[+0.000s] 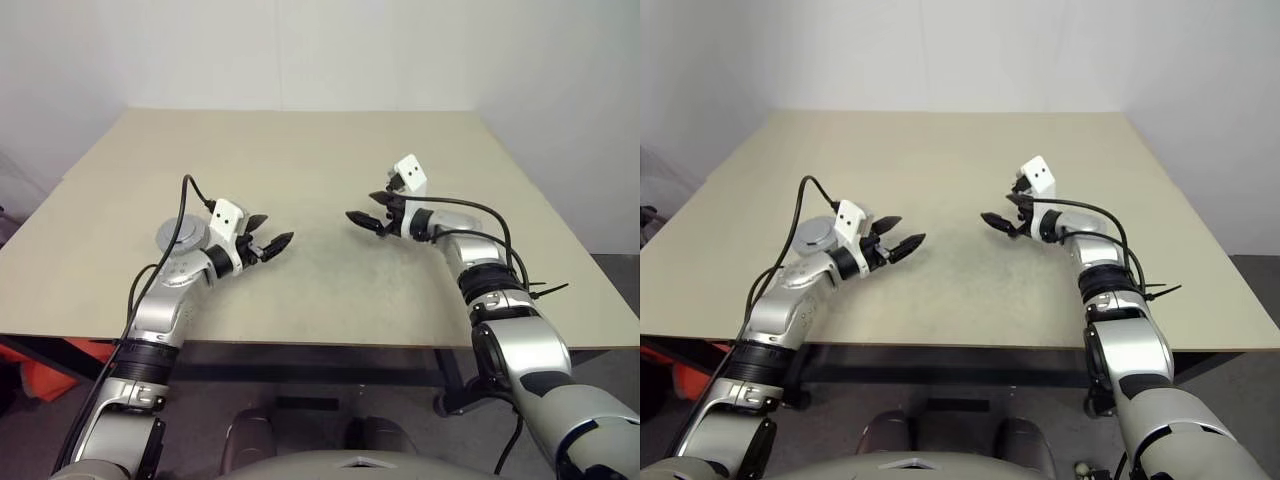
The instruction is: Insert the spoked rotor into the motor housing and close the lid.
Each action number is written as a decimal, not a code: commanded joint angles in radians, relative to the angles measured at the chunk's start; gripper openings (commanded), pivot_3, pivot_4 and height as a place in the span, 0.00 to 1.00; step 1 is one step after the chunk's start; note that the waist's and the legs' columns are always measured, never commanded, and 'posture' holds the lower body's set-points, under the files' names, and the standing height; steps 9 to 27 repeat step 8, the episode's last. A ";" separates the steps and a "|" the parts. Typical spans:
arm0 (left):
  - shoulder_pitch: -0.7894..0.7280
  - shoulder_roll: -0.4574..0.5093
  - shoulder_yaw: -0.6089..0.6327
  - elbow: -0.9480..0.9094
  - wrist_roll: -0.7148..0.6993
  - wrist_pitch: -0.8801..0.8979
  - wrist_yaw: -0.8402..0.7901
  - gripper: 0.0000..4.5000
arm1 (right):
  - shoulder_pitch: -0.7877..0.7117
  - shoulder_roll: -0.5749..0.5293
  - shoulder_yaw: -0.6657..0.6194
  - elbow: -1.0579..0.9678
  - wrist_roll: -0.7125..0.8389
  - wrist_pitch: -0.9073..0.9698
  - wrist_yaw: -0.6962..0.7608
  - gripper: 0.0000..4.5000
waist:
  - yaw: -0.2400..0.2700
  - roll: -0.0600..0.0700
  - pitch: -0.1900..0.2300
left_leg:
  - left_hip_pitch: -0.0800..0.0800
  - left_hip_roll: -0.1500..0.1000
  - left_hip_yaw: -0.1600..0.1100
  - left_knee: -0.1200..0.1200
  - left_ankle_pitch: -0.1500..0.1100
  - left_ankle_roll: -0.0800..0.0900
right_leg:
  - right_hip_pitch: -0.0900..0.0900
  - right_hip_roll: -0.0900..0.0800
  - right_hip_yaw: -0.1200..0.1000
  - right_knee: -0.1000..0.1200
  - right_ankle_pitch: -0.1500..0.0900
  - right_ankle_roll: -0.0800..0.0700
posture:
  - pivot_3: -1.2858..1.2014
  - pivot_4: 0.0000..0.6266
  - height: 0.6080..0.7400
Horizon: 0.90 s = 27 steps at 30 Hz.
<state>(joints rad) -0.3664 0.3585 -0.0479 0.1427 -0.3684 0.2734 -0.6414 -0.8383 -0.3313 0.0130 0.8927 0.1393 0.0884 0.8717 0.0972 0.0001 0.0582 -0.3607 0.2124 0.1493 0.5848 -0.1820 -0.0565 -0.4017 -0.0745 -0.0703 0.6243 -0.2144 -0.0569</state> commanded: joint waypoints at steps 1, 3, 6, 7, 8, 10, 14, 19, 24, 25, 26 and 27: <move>-0.002 -0.008 0.015 -0.035 0.004 -0.006 -0.005 0.90 | -0.010 0.006 -0.006 -0.050 -0.014 -0.081 -0.029 1.00 | 0.000 0.001 0.001 | 0.000 0.000 0.000 0.001 0.000 0.000 | 0.000 0.000 0.000 0.000 0.000 0.000 | 0.52 0.00 1.00; 0.000 -0.017 0.020 -0.041 0.002 -0.003 0.000 0.90 | -0.008 0.012 -0.014 -0.044 -0.011 -0.096 -0.040 1.00 | 0.000 0.001 0.001 | 0.000 0.001 0.000 0.003 -0.001 0.002 | 0.000 0.000 0.000 0.001 0.000 0.000 | 0.52 0.00 1.00; 0.005 -0.027 0.023 -0.046 -0.002 0.004 0.005 0.90 | 0.001 0.019 -0.039 -0.066 0.035 -0.081 0.018 1.00 | 0.000 0.001 0.001 | 0.000 0.001 0.000 0.004 -0.002 0.003 | 0.000 0.000 0.000 0.001 0.000 0.000 | 0.52 0.00 1.00; 0.005 -0.033 0.027 -0.050 -0.005 0.005 0.009 0.94 | 0.002 0.017 -0.036 -0.071 0.035 -0.080 0.028 1.00 | 0.000 0.001 0.001 | 0.000 0.001 0.000 0.004 -0.002 0.003 | 0.000 0.000 0.000 0.001 0.000 0.000 | 0.52 0.00 1.00; 0.006 -0.038 0.031 -0.052 -0.008 0.006 0.012 0.98 | 0.003 0.017 -0.034 -0.072 0.032 -0.082 0.030 1.00 | 0.000 0.001 0.001 | 0.000 0.001 0.000 0.004 -0.002 0.003 | 0.000 0.000 0.000 0.001 0.000 0.000 | 0.52 0.00 1.00; 0.006 -0.038 0.031 -0.052 -0.008 0.006 0.012 0.98 | 0.003 0.017 -0.034 -0.072 0.032 -0.082 0.030 1.00 | 0.000 0.001 0.001 | 0.000 0.001 0.000 0.004 -0.002 0.003 | 0.000 0.000 0.000 0.001 0.000 0.000 | 0.52 0.00 1.00; 0.006 -0.038 0.031 -0.052 -0.008 0.006 0.012 0.98 | 0.003 0.017 -0.034 -0.072 0.032 -0.082 0.030 1.00 | 0.000 0.001 0.001 | 0.000 0.001 0.000 0.004 -0.002 0.003 | 0.000 0.000 0.000 0.001 0.000 0.000 | 0.52 0.00 1.00; 0.006 -0.038 0.031 -0.052 -0.008 0.006 0.012 0.98 | 0.003 0.017 -0.034 -0.072 0.032 -0.082 0.030 1.00 | 0.000 0.001 0.001 | 0.000 0.001 0.000 0.004 -0.002 0.003 | 0.000 0.000 0.000 0.001 0.000 0.000 | 0.52 0.00 1.00; 0.006 -0.038 0.031 -0.052 -0.008 0.006 0.012 0.98 | 0.003 0.017 -0.034 -0.072 0.032 -0.082 0.030 1.00 | 0.000 0.001 0.001 | 0.000 0.001 0.000 0.004 -0.002 0.003 | 0.000 0.000 0.000 0.001 0.000 0.000 | 0.52 0.00 1.00; 0.006 -0.038 0.031 -0.052 -0.008 0.006 0.012 0.98 | 0.003 0.017 -0.034 -0.072 0.032 -0.082 0.030 1.00 | 0.000 0.001 0.001 | 0.000 0.001 0.000 0.004 -0.002 0.003 | 0.000 0.000 0.000 0.001 0.000 0.000 | 0.52 0.00 1.00; 0.006 -0.038 0.031 -0.052 -0.008 0.006 0.012 0.98 | 0.003 0.017 -0.034 -0.072 0.032 -0.082 0.030 1.00 | 0.000 0.001 0.001 | 0.000 0.001 0.000 0.004 -0.002 0.003 | 0.000 0.000 0.000 0.001 0.000 0.000 | 0.52 0.00 1.00; 0.006 -0.038 0.031 -0.052 -0.008 0.006 0.012 0.98 | 0.003 0.017 -0.034 -0.072 0.032 -0.082 0.030 1.00 | 0.000 0.001 0.001 | 0.000 0.001 0.000 0.004 -0.002 0.003 | 0.000 0.000 0.000 0.001 0.000 0.000 | 0.52 0.00 1.00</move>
